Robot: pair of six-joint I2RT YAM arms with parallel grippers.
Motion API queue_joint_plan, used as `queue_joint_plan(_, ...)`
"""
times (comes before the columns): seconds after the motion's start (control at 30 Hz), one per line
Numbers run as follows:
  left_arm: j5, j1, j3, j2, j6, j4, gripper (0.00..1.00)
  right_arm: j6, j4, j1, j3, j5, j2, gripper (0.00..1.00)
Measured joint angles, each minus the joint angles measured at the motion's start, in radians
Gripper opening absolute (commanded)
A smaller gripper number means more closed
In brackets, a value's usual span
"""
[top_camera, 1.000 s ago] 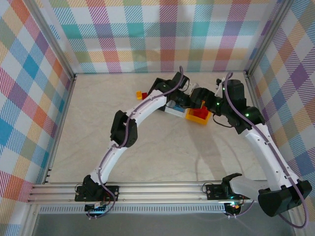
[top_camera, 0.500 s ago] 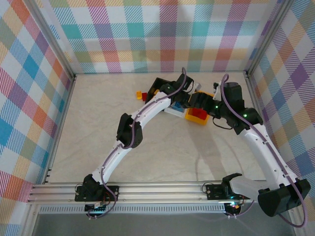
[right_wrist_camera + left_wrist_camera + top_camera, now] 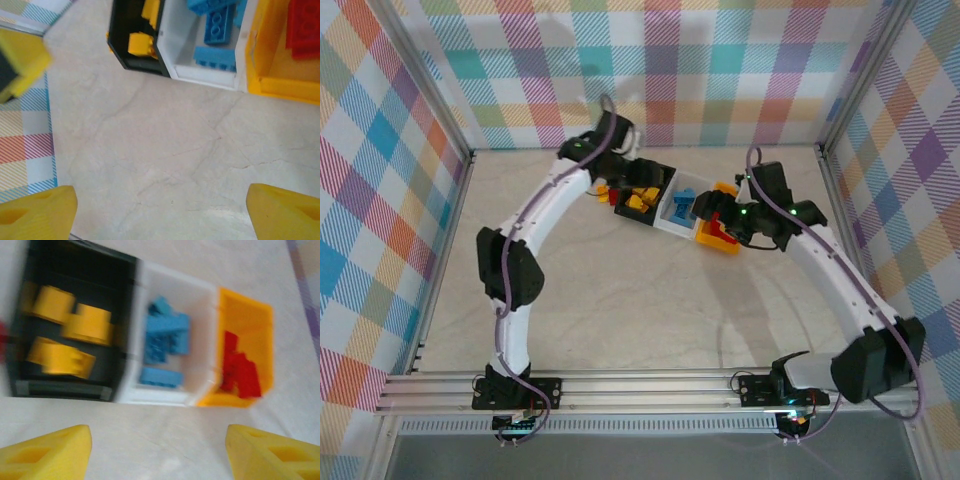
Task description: Sort the legos into containers by color
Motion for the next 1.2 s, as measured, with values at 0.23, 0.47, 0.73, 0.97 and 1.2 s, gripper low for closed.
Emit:
queue_joint_plan(0.23, -0.108, 0.167, 0.135, 0.180, 0.014, -0.086, 0.72, 0.019, -0.002, 0.000, 0.010, -0.082, 0.106, 0.87)
queue_joint_plan(0.47, -0.166, 0.190, 0.385, 0.449, -0.022, -0.163, 0.74, 0.014, -0.008, 0.001, 0.106, -0.127, 0.163, 0.87)
queue_joint_plan(0.73, -0.174, 0.195, 0.537, 0.608, -0.066, -0.179, 0.74, 0.011, -0.009, 0.001, 0.181, -0.177, 0.278, 0.87)
queue_joint_plan(0.97, -0.195, 0.195, 0.537, 0.643, -0.082, -0.186, 0.73, 0.011, -0.008, 0.001, 0.217, -0.203, 0.322, 0.87)
queue_joint_plan(1.2, -0.220, 0.195, 0.490, 0.631, -0.079, -0.186, 0.71, 0.019, 0.001, 0.002, 0.218, -0.215, 0.323, 0.87)
